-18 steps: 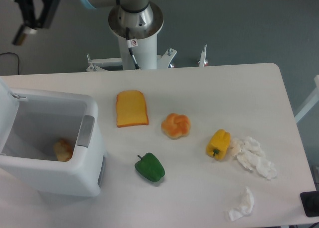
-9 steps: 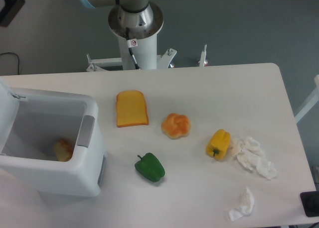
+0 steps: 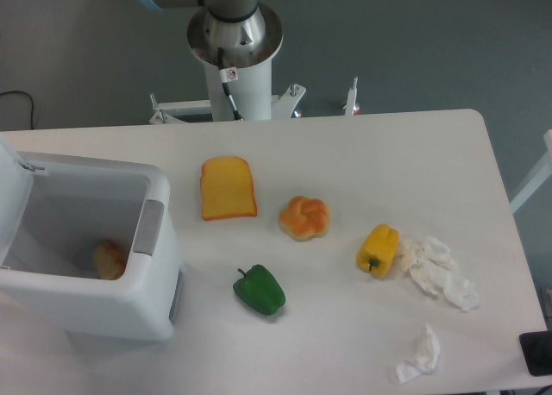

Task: Close the trash can

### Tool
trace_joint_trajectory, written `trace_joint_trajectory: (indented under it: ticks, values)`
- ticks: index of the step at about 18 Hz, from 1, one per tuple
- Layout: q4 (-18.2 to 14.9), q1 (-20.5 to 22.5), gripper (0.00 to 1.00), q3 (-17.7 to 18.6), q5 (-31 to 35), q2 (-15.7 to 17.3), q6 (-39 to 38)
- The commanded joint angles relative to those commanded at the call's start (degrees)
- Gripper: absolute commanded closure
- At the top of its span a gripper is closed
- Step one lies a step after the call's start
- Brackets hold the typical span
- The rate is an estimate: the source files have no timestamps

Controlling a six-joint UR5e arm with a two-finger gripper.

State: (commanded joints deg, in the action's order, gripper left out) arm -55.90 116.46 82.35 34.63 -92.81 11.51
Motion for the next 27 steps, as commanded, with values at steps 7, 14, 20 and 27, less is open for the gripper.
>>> trace_joint_trajectory:
  ticks: [7, 14, 20, 27]
  values:
    - [0.35, -3.60, 0.00, -0.09, 0.09, -2.37, 0.00]
    - [0.70, -5.89, 0.00, -0.18, 0.09, -4.66, 0.09]
    - [0.62, -5.72, 0.00, 0.26, 0.70, -4.75, 0.09]
    - [0.79, -5.54, 0.00, 0.53, 4.04, -4.66, 0.52]
